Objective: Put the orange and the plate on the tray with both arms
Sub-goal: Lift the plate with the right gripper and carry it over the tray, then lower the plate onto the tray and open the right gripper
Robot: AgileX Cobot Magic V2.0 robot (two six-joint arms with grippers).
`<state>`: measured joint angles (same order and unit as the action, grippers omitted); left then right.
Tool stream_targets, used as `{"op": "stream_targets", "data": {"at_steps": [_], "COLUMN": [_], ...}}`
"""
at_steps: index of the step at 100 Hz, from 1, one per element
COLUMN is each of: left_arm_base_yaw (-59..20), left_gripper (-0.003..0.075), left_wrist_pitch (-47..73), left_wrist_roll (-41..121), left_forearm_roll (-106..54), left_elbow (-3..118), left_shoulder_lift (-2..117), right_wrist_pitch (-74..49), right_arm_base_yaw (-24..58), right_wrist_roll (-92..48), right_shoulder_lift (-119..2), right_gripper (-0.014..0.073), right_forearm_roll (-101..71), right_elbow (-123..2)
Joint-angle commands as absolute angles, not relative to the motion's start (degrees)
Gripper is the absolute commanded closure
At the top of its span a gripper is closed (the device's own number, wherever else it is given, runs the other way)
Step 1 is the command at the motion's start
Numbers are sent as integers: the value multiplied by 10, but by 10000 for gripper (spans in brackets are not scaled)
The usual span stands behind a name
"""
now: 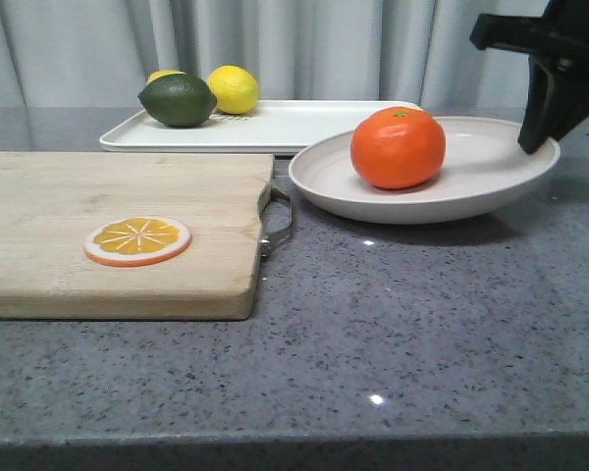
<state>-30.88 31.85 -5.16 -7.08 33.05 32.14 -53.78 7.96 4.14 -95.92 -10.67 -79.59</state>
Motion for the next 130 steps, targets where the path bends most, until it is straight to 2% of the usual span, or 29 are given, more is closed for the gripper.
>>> {"op": "stream_targets", "data": {"at_steps": [1,48,72,103,130], "left_arm_base_yaw": [-306,-306,-306,-306,-306], "left_gripper": [739,739,739,739,739], "left_wrist_pitch": [275,267,267,267,267], "left_wrist_roll": [-57,-57,-57,-57,-57], "left_forearm_roll": [-78,-84,-85,-85,-85], "left_elbow": [346,346,346,346,346], "left_shoulder_lift": [321,321,321,321,321], "right_wrist_pitch": [-530,-618,-620,-532,-521], "right_arm_base_yaw": [76,81,81,81,81], "right_wrist_roll": [35,35,35,35,42], "right_shoulder_lift": [-942,-1103,-1193,-1238,-1266], "right_gripper": [662,662,662,662,662], "right_forearm_roll": [-117,-160,-184,-238,-249], "right_elbow": [-848,-1126,-1253,-1289,-1290]}}
